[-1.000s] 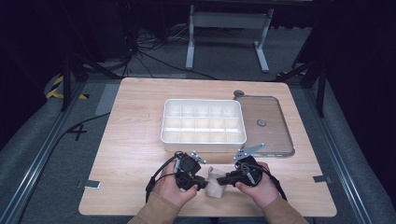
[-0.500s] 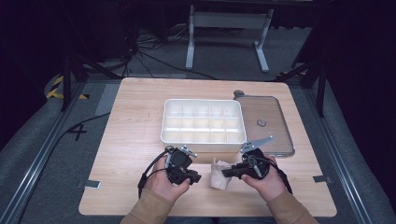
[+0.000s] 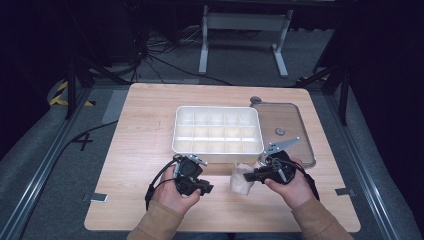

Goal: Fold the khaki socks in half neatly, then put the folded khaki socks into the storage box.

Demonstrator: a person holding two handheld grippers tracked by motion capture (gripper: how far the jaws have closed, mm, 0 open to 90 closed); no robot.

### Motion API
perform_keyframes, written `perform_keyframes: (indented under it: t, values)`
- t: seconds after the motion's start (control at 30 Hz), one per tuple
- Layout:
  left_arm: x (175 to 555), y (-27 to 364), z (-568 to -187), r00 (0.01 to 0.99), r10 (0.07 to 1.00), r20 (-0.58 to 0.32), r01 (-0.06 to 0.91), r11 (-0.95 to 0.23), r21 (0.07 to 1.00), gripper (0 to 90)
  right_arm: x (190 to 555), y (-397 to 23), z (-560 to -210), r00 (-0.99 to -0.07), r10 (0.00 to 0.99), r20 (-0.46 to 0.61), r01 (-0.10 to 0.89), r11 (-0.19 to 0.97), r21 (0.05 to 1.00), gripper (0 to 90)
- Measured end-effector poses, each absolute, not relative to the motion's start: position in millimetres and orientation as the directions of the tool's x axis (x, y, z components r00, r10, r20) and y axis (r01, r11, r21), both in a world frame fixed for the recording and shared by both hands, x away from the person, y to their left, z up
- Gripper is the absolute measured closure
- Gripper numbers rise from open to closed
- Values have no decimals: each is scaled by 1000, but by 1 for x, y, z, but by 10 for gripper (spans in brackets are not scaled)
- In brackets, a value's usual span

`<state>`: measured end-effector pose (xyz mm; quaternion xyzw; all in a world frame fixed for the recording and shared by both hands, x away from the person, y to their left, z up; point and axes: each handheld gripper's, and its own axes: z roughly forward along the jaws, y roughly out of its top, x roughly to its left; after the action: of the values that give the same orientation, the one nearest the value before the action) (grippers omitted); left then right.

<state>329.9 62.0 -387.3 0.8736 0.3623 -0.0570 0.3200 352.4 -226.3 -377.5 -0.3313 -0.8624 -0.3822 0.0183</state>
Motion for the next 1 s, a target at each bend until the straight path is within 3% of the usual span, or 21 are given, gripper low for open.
perform_keyframes:
  t: [0.4,1.0]
  values:
    - [332,64,-387,723,600,-343,679,-522,517,771,364,-234,-361,-792,565,232,555,510,657,791]
    - [329,84,-386,689,636,-349,706,-479,522,763,397,-237,-320,-814,568,122,516,611,600,785]
